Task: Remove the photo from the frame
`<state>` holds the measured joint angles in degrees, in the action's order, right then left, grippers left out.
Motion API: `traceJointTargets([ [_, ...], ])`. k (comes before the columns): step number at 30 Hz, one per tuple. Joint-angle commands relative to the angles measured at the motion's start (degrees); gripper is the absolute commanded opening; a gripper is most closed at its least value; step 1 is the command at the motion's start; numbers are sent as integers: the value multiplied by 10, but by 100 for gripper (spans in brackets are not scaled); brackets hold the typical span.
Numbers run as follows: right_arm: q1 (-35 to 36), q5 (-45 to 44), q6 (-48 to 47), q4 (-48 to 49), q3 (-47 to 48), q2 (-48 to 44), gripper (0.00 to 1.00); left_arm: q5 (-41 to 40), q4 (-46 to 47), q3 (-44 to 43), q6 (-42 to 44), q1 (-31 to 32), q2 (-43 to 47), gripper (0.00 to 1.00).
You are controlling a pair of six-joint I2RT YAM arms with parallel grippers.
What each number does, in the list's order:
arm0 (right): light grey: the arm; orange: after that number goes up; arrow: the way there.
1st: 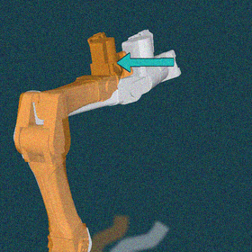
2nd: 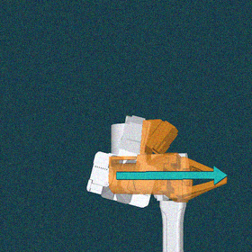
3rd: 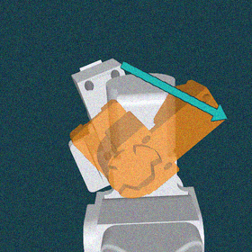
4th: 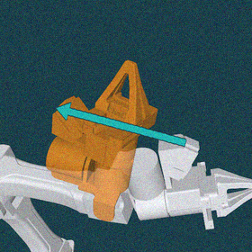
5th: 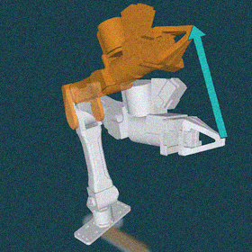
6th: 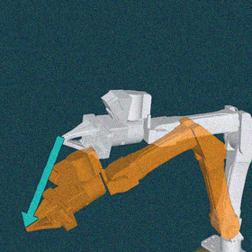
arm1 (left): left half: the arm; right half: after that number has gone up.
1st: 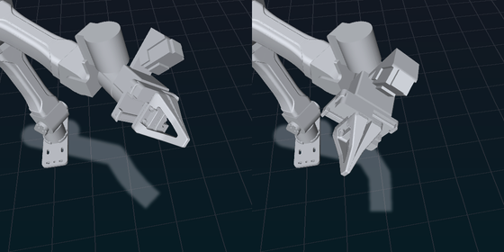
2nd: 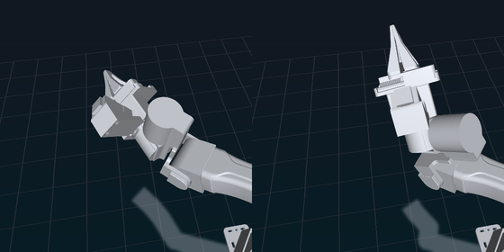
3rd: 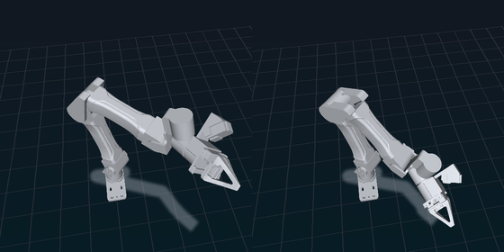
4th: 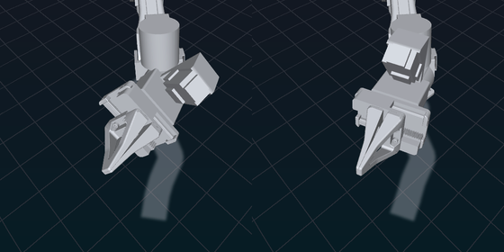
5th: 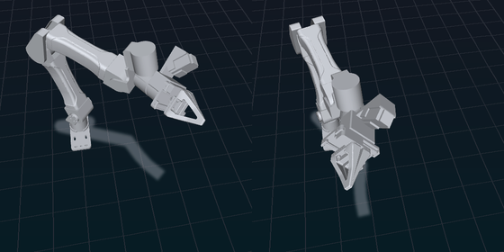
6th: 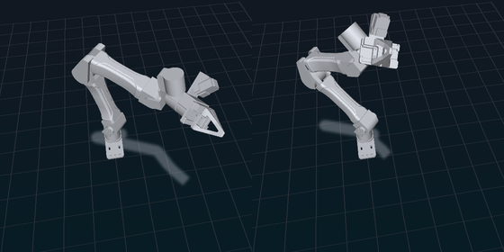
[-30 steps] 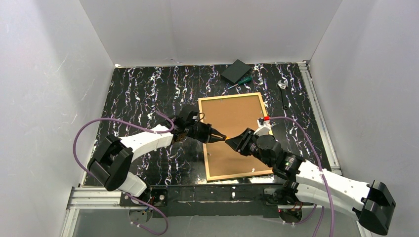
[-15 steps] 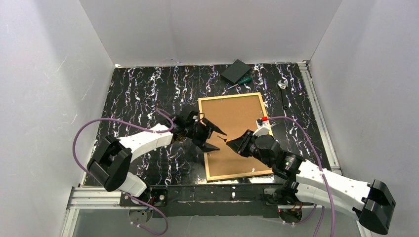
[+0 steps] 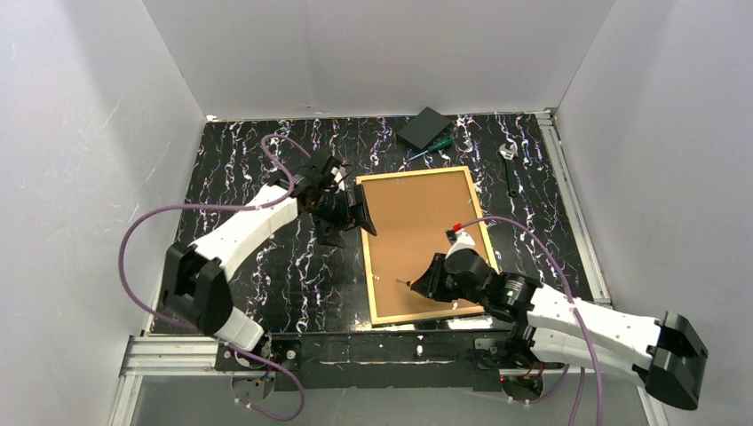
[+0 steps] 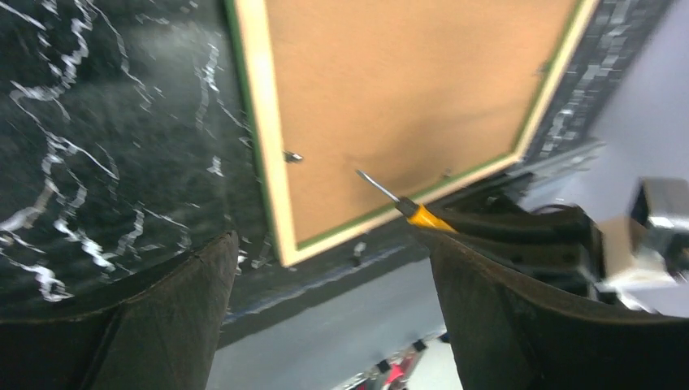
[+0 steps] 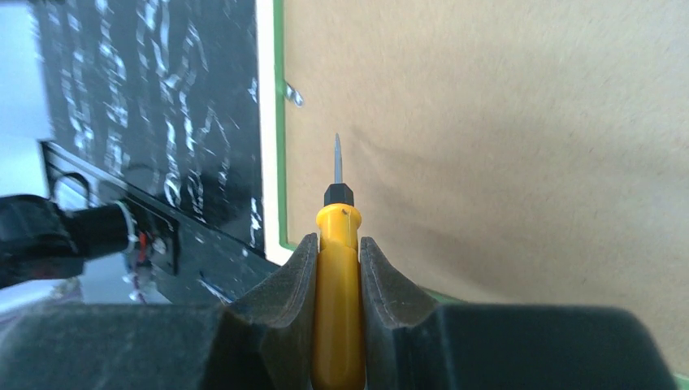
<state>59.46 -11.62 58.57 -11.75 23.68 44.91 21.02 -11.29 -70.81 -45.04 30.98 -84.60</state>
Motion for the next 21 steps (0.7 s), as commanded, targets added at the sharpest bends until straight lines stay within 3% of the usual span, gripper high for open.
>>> traceJointTargets([
  [1, 36, -12, 14, -40, 84, 76, 1, -30, -100, -20, 132, -12, -95, 84],
  [4, 49, -4, 28, -57, 131, 132, 1, -8, -101, -33, 138, -23, -132, 72],
  [9, 66, -7, 27, -76, 197, 195, 1, 63, -73, -43, 88, -26, -171, 67],
  [15, 70, -15, 18, -111, 237, 234, 1, 56, -68, -51, 78, -26, -216, 50],
  [21, 71, -17, 15, -102, 214, 217, 1, 49, -76, -75, 103, -25, -253, 49],
])
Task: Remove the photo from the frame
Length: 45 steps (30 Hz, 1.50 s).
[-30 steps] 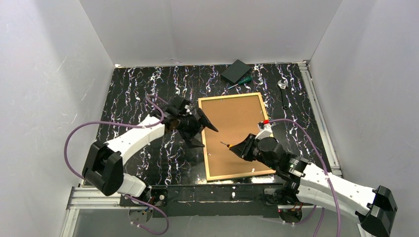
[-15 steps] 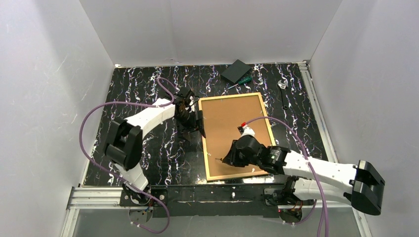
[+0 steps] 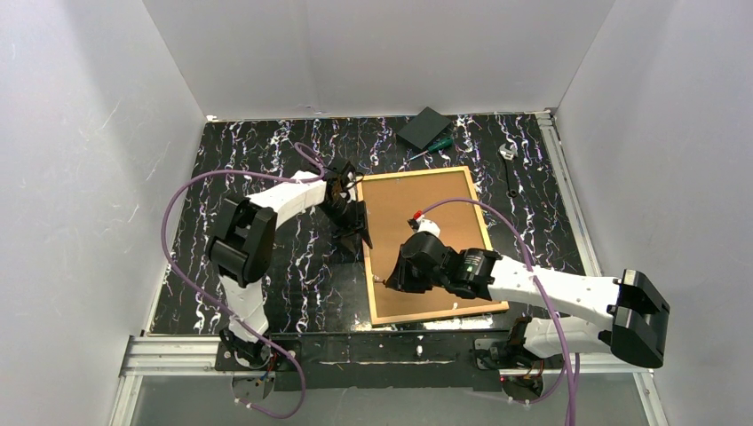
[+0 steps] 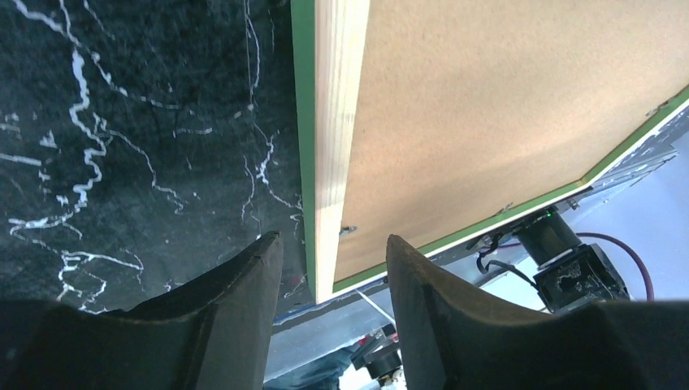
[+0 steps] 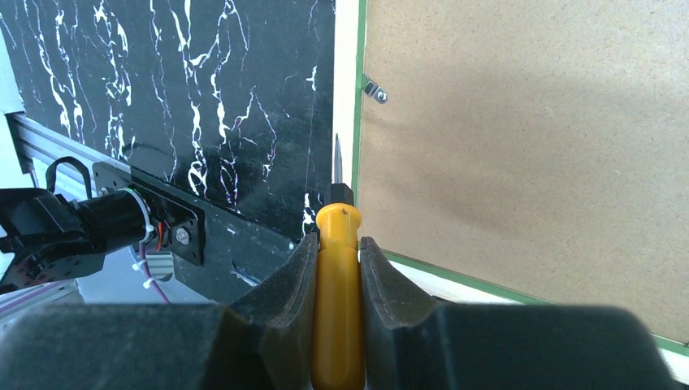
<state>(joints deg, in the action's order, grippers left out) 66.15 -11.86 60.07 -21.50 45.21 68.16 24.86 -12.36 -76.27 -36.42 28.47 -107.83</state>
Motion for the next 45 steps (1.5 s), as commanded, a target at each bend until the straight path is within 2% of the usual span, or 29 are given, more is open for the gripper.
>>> traceJointTargets([
  [1, 4, -15, 0, -4, -3, -17, 1, 12, -66, -26, 16, 0, -29, 49],
  [6, 4, -19, -6, 0, 5, -7, 1, -9, -75, -49, 26, 1, -67, 45],
  [9, 4, -14, -6, -2, 5, 1, 1, -10, -75, -56, 44, 8, -90, 36],
  [12, 4, -6, -7, 6, 1, 4, 1, -8, -82, -65, 61, 17, -106, 23],
  [18, 4, -16, -1, -1, 0, 7, 1, -25, -94, -83, 90, 30, -117, 13],
  [22, 4, -28, 3, -26, 16, 29, 1, -10, -101, -99, 93, 30, -133, 0],
  [28, 4, -40, -10, -52, 50, 67, 1, 6, -101, -104, 83, 37, -144, 0],
  [45, 0, -47, -34, -37, 75, 96, 1, 15, -98, -104, 73, 42, -138, 0],
])
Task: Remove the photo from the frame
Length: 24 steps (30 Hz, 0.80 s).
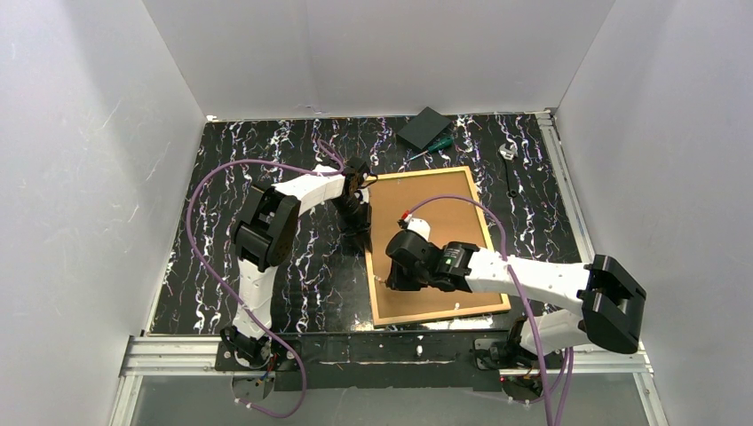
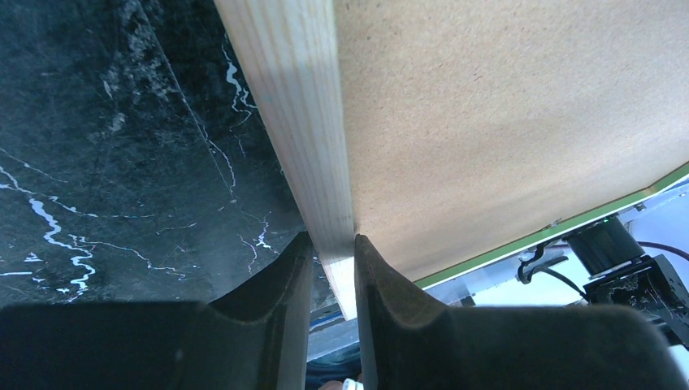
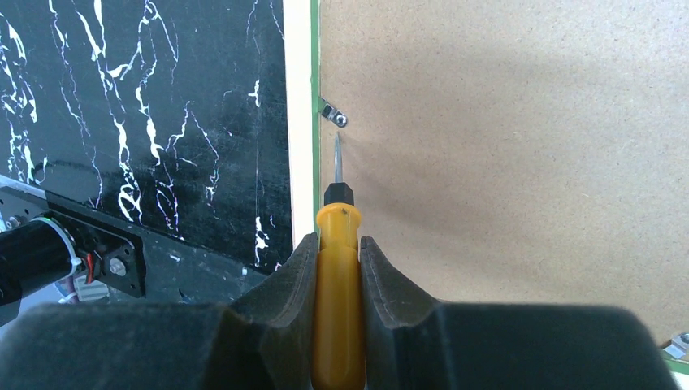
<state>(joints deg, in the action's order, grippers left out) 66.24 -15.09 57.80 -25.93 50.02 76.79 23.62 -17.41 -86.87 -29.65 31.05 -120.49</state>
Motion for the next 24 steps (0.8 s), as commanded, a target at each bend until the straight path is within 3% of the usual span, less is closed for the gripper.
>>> traceJointTargets([
  [1, -1, -14, -12, 8, 28, 13, 1, 27, -47, 2, 5, 16, -10, 0],
  [12, -4, -16, -27, 15, 40, 29, 1, 29, -47, 4, 1, 16, -8, 0],
  [24, -5, -84, -14, -60, 79, 65, 1, 24, -47, 6, 0, 16, -3, 0],
])
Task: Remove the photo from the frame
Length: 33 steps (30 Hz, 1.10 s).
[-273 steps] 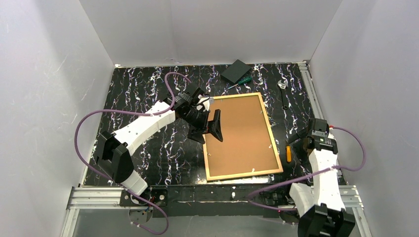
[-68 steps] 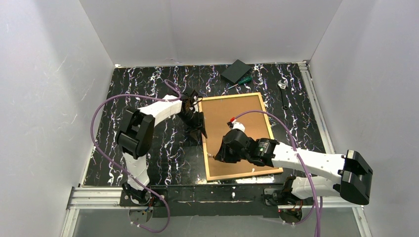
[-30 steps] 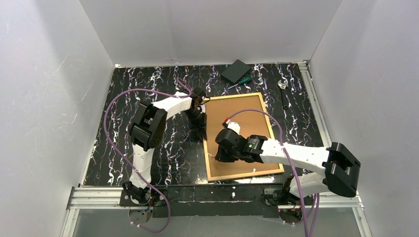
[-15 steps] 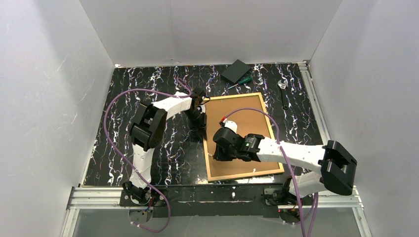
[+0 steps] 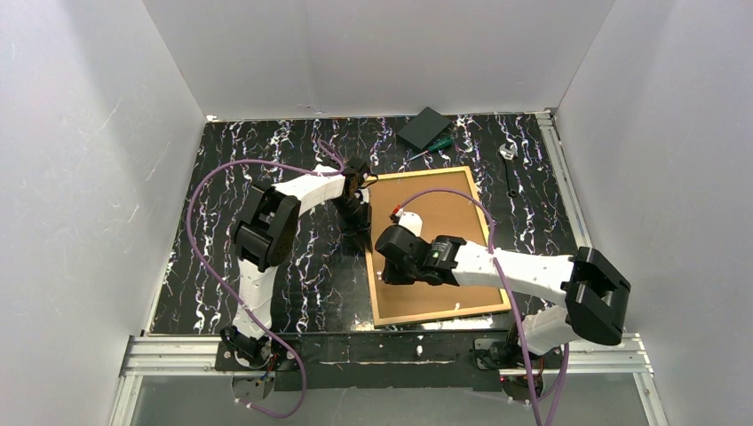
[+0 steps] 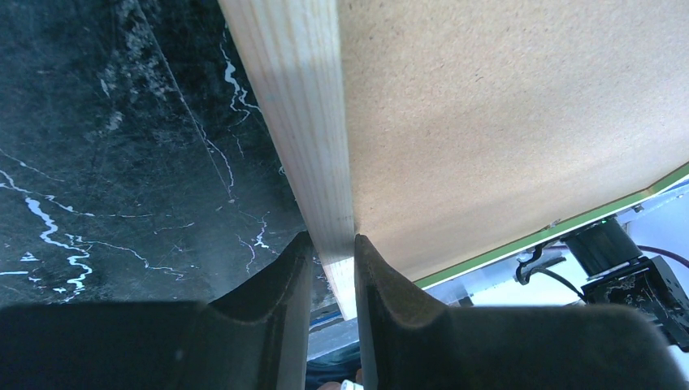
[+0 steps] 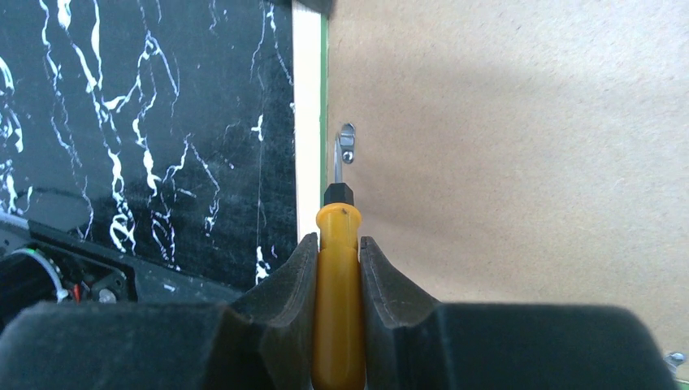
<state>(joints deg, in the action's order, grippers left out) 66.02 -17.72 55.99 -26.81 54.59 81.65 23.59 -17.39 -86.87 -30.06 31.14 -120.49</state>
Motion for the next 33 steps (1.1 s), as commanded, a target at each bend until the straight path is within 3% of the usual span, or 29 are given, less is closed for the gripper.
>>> traceJointTargets([
  [1, -3, -60, 4, -53, 36, 18, 1, 24, -48, 6, 4, 16, -2, 0],
  [8, -3, -48, -17, -39, 45, 12, 1, 27, -48, 6, 2, 16, -3, 0],
  [19, -6, -91, -17, -28, -65, -226, 1, 40, -51, 1, -6, 16, -1, 0],
  [24, -13, -64, -6, 10, -139, -270, 1, 69, -25, 18, -54, 6, 12, 23],
  [27, -24, -56, -26, -6, -141, -273, 1, 79, -2, 38, -80, -1, 30, 31],
  [33, -96, 30, -75, 48, -155, -265, 1, 60, -6, 38, -99, -20, 82, 59],
])
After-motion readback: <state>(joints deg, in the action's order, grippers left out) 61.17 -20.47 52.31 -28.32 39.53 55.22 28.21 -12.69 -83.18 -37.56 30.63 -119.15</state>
